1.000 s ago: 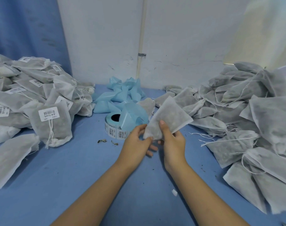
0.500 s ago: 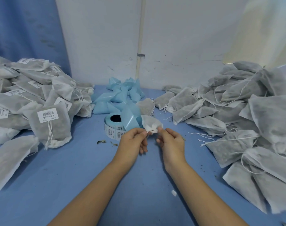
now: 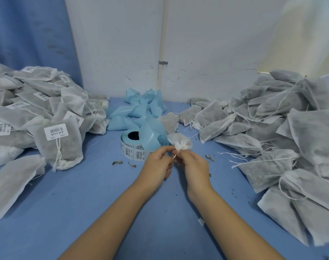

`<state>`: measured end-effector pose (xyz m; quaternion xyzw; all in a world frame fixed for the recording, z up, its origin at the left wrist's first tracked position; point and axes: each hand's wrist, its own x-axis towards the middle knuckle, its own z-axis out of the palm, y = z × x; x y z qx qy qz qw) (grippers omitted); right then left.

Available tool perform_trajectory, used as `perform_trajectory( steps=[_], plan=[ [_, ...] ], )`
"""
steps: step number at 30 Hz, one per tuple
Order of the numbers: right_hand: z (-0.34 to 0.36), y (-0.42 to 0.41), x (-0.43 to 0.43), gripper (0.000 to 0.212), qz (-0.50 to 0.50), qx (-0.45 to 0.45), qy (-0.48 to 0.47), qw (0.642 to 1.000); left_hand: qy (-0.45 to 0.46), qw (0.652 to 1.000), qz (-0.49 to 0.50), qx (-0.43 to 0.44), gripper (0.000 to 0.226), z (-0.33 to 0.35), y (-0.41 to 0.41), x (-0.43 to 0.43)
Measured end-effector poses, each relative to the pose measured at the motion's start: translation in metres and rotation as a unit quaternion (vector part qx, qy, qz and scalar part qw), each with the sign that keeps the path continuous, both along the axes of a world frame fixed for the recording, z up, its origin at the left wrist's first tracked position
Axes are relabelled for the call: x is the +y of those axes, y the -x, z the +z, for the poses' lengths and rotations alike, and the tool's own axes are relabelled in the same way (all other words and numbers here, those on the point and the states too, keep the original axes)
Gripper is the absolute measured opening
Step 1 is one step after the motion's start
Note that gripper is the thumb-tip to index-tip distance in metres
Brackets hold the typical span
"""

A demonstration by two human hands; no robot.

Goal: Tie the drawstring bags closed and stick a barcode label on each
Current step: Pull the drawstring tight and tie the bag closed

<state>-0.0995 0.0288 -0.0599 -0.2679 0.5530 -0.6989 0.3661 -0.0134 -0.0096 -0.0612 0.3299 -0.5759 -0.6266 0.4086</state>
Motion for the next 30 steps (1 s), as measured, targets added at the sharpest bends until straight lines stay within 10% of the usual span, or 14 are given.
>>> perform_trajectory(
  steps=[9,15,23,30],
  plan=[
    [0.006,0.012,-0.001,0.02,0.018,-0.161,0.03,0.986,0.097,0.99,0.031,-0.101,0.03,-0.003,0.005,0.002],
    [0.002,0.017,0.001,0.018,0.024,-0.152,0.046,0.987,0.304,0.907,0.133,-0.259,0.008,-0.018,-0.008,0.004],
    [-0.005,0.009,0.005,0.017,-0.078,0.275,-0.041,0.957,0.383,0.841,0.183,-0.336,0.016,-0.013,-0.014,0.005],
    [-0.006,0.003,0.01,0.023,-0.05,0.417,-0.08,0.904,0.396,0.9,0.016,-0.184,0.035,-0.013,-0.011,0.004]
  ],
)
